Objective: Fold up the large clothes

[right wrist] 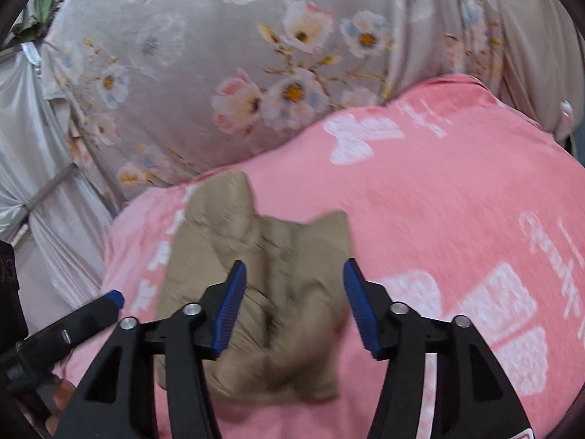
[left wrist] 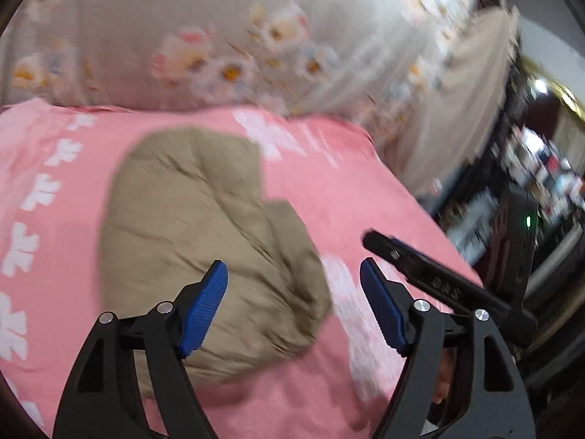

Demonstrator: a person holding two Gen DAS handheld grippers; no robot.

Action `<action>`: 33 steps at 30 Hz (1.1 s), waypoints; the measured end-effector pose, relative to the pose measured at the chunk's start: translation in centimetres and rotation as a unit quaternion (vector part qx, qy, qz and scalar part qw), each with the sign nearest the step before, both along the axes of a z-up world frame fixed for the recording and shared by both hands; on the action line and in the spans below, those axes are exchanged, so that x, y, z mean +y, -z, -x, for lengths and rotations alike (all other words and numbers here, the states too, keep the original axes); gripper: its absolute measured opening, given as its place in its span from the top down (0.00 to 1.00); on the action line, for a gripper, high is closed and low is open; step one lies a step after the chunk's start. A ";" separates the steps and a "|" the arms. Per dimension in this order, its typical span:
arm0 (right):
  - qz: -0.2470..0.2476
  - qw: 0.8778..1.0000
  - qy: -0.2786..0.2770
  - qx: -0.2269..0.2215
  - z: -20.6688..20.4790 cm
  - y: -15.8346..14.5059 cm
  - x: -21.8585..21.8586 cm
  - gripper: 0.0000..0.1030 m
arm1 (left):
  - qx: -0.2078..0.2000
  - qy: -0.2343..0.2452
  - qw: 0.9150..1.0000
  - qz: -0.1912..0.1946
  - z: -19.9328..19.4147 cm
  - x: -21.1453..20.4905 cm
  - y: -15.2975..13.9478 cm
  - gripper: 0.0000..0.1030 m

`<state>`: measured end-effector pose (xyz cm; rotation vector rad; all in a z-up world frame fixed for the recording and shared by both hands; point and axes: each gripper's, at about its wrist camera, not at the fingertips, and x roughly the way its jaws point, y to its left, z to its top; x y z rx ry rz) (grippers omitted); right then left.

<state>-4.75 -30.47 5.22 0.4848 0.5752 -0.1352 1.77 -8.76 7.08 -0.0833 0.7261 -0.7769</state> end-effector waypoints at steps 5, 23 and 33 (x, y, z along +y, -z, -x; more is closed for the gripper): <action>-0.060 0.998 0.001 0.008 -7.0 -1.4 0.2 0.38 | -0.044 -0.181 0.981 -0.059 -6.1 4.6 -2.4 0.30; -0.047 0.995 0.048 0.068 -13.0 6.2 -1.8 0.92 | 0.029 -0.234 0.962 -0.140 -15.6 0.8 2.7 0.30; -0.032 0.995 0.055 0.081 -13.1 11.0 -3.9 0.91 | 0.064 -0.207 0.963 -0.163 -17.0 -5.5 9.1 0.28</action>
